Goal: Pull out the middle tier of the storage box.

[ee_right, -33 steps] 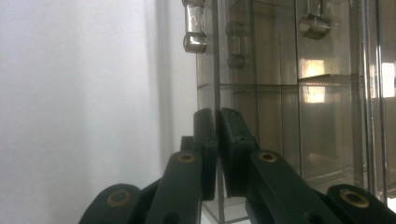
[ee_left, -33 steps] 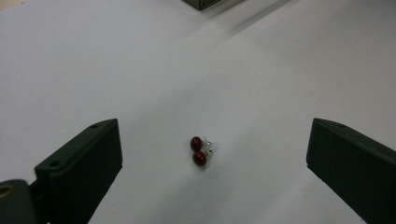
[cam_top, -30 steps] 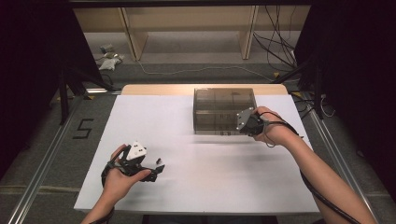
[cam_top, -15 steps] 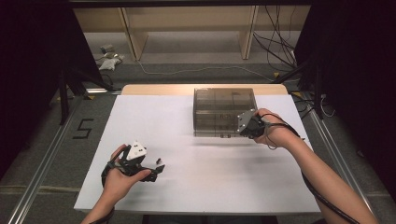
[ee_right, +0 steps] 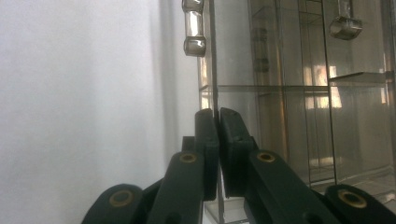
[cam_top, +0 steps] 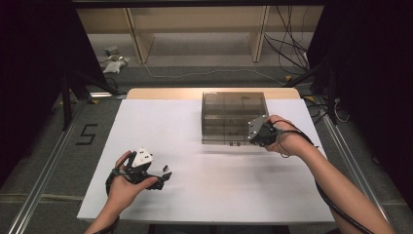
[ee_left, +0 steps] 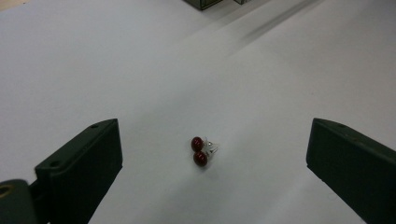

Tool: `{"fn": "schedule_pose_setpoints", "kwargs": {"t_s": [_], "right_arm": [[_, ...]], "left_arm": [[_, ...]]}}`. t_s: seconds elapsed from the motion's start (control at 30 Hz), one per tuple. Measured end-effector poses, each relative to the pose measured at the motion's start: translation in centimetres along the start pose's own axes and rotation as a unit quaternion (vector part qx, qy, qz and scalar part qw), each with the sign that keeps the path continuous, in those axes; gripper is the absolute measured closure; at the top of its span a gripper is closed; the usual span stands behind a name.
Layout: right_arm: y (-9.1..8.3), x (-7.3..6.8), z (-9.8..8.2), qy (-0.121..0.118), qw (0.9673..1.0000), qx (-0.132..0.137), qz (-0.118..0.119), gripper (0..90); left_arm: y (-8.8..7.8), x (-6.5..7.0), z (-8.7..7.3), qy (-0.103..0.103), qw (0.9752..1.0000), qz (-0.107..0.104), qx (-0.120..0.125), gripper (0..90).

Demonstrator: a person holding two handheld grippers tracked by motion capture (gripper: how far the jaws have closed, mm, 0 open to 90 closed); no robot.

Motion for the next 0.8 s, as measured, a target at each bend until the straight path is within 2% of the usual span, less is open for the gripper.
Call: {"fn": "schedule_pose_setpoints", "kwargs": {"t_s": [0.3, 0.37, 0.8], "right_arm": [[-0.06, -0.45, -0.05, -0.002, 1.0000, 0.005, 0.003, 87.3], [-0.08, -0.45, -0.13, -0.010, 0.9999, 0.005, 0.003, 87.3], [-0.13, -0.93, -0.22, -0.009, 0.9999, 0.010, 0.005, 87.3]], "left_arm": [[-0.09, -0.05, 0.03, 0.001, 1.0000, 0.002, 0.003, 3.6], [-0.08, -0.03, 0.05, 0.001, 1.0000, 0.002, 0.003, 3.6], [-0.11, -0.03, 0.08, 0.001, 1.0000, 0.002, 0.004, 3.6]]}}
Point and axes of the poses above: each handheld gripper's, and its own axes: y roughly forward along the jaws, z roughly out of its top, x roughly to its right, the point moved 7 cm from there along y, roughly forward along the jaws, and after that the axes turned 12 degrees about -x, right-handed, at the moved point
